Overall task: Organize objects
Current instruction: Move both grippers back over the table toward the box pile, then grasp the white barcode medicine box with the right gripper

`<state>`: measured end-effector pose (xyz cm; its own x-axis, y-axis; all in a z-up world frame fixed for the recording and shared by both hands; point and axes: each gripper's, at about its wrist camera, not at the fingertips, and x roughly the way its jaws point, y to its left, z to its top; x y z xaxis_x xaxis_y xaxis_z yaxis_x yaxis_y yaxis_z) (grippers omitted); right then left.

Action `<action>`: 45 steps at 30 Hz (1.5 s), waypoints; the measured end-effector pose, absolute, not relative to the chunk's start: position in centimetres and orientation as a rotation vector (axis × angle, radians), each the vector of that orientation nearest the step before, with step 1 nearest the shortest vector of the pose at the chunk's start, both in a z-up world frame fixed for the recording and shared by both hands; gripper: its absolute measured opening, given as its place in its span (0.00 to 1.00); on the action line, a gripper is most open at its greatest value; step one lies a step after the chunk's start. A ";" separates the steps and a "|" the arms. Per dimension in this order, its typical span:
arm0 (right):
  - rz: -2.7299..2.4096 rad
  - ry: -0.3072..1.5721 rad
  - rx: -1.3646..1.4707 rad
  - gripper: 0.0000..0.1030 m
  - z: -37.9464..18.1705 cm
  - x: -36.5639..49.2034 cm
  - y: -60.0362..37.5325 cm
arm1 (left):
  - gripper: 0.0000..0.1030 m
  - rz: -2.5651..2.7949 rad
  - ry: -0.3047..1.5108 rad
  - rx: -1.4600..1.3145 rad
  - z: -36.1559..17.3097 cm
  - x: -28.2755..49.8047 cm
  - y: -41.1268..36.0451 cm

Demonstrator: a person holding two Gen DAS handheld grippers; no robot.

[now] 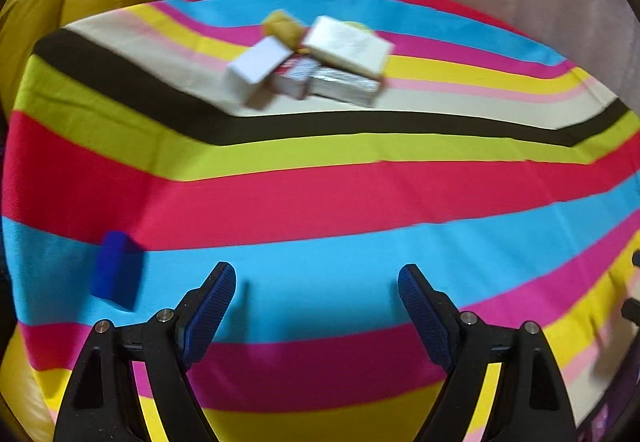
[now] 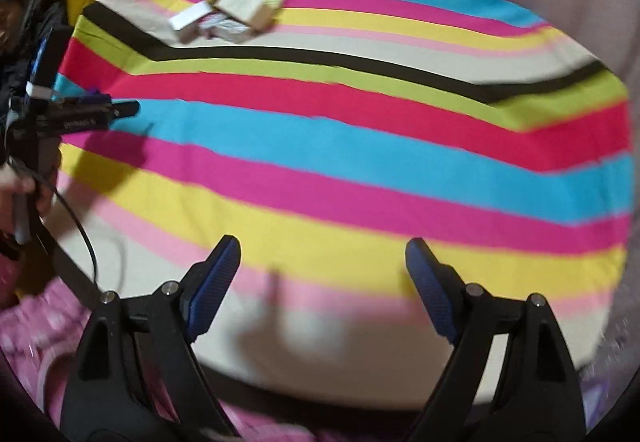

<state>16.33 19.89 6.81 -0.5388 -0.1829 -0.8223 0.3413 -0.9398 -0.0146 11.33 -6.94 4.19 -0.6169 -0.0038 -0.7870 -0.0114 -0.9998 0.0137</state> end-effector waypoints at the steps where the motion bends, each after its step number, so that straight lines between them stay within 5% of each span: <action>1: -2.490 0.255 1.307 0.84 6.6 15.5 19.0 | 0.82 2.831 0.026 -1.378 4.0 11.3 -7.4; 11: -2.331 0.278 1.297 0.84 2.9 1.7 8.3 | 0.84 2.844 -0.045 -1.390 2.8 11.2 -10.2; 18: -2.368 0.334 1.177 0.85 2.1 -6.7 3.0 | 1.00 2.844 -0.046 -1.435 2.7 10.6 -10.0; 30: -2.305 0.380 1.151 0.90 1.5 -14.3 -3.5 | 1.00 2.845 -0.053 -1.436 2.7 10.7 -10.0; 32: -2.290 0.384 1.123 0.80 1.6 -13.8 -3.4 | 1.00 2.845 -0.054 -1.436 2.7 10.7 -10.0; 33: -2.277 0.390 1.102 0.51 1.8 -13.5 -3.4 | 1.00 2.845 -0.054 -1.436 2.7 10.7 -10.0; 34: -2.245 0.399 1.094 0.39 2.0 -12.7 -3.3 | 1.00 2.846 -0.054 -1.436 2.7 10.7 -10.0; 45: -2.228 0.408 1.077 0.38 2.0 -1.2 3.1 | 1.00 2.846 -0.053 -1.438 2.8 10.8 -9.8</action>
